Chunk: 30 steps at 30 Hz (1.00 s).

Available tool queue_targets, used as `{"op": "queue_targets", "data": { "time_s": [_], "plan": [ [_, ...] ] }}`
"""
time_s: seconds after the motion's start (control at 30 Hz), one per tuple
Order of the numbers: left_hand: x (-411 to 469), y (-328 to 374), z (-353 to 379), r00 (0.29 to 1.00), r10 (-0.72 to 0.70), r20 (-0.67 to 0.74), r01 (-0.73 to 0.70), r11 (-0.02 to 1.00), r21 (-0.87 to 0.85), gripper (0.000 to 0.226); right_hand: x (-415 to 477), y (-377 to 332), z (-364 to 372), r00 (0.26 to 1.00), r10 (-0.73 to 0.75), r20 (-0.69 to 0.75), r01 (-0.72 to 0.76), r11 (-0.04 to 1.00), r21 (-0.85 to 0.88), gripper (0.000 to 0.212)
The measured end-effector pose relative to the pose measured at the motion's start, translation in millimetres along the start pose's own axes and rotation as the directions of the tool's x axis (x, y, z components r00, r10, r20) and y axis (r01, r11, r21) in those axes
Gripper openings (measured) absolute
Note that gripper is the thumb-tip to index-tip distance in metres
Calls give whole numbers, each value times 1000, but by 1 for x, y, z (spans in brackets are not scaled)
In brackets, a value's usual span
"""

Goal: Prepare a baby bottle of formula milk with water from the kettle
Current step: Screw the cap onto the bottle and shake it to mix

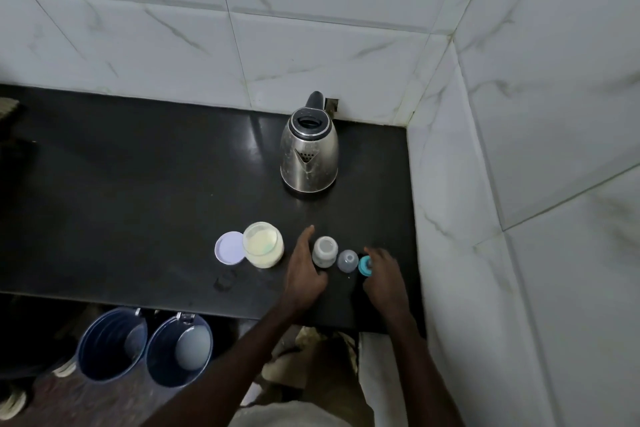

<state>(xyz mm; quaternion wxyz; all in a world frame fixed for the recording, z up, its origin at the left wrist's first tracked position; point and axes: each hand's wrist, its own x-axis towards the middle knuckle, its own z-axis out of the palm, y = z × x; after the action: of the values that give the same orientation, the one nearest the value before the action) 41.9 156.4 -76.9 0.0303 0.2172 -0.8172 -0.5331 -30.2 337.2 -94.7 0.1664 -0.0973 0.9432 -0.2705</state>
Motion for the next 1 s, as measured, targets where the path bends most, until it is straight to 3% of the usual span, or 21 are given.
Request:
{"op": "queue_targets", "data": {
  "time_s": [0.13,0.2,0.3,0.43,0.57,0.67,0.83,1.0],
  "plan": [
    [4,1,7,999,-35,5,35,999,-27,93,-9,3,7,998,-30,-58,25,996,-82,59],
    [6,4,9,998,-57,-29,56,998,-27,71,-11,3,7,995,-42,-92,34,995,-89,54],
    [6,7,9,996,-33,-78,33,999,-4,40,-7,-6,-8,985,19,-170,-20,1000,-7,52],
    [5,2,4,994,54,-97,-52,998,24,35,-5,-37,-39,948,56,-313,1,984,179,48],
    [3,-6,1,989,100,-108,-101,995,-2,32,-3,-72,-53,980,-152,-127,178,956,232,50],
    [4,-14,2,990,97,-104,-105,992,-71,40,-5,-90,-47,952,-303,41,292,940,179,52],
    [5,-17,4,992,87,-96,-100,986,-136,48,-3,-97,-42,941,-331,68,324,941,103,55],
    [4,-15,1,993,71,-92,-88,975,-203,48,5,-108,-44,908,-374,188,386,922,-28,49]
  ]
}}
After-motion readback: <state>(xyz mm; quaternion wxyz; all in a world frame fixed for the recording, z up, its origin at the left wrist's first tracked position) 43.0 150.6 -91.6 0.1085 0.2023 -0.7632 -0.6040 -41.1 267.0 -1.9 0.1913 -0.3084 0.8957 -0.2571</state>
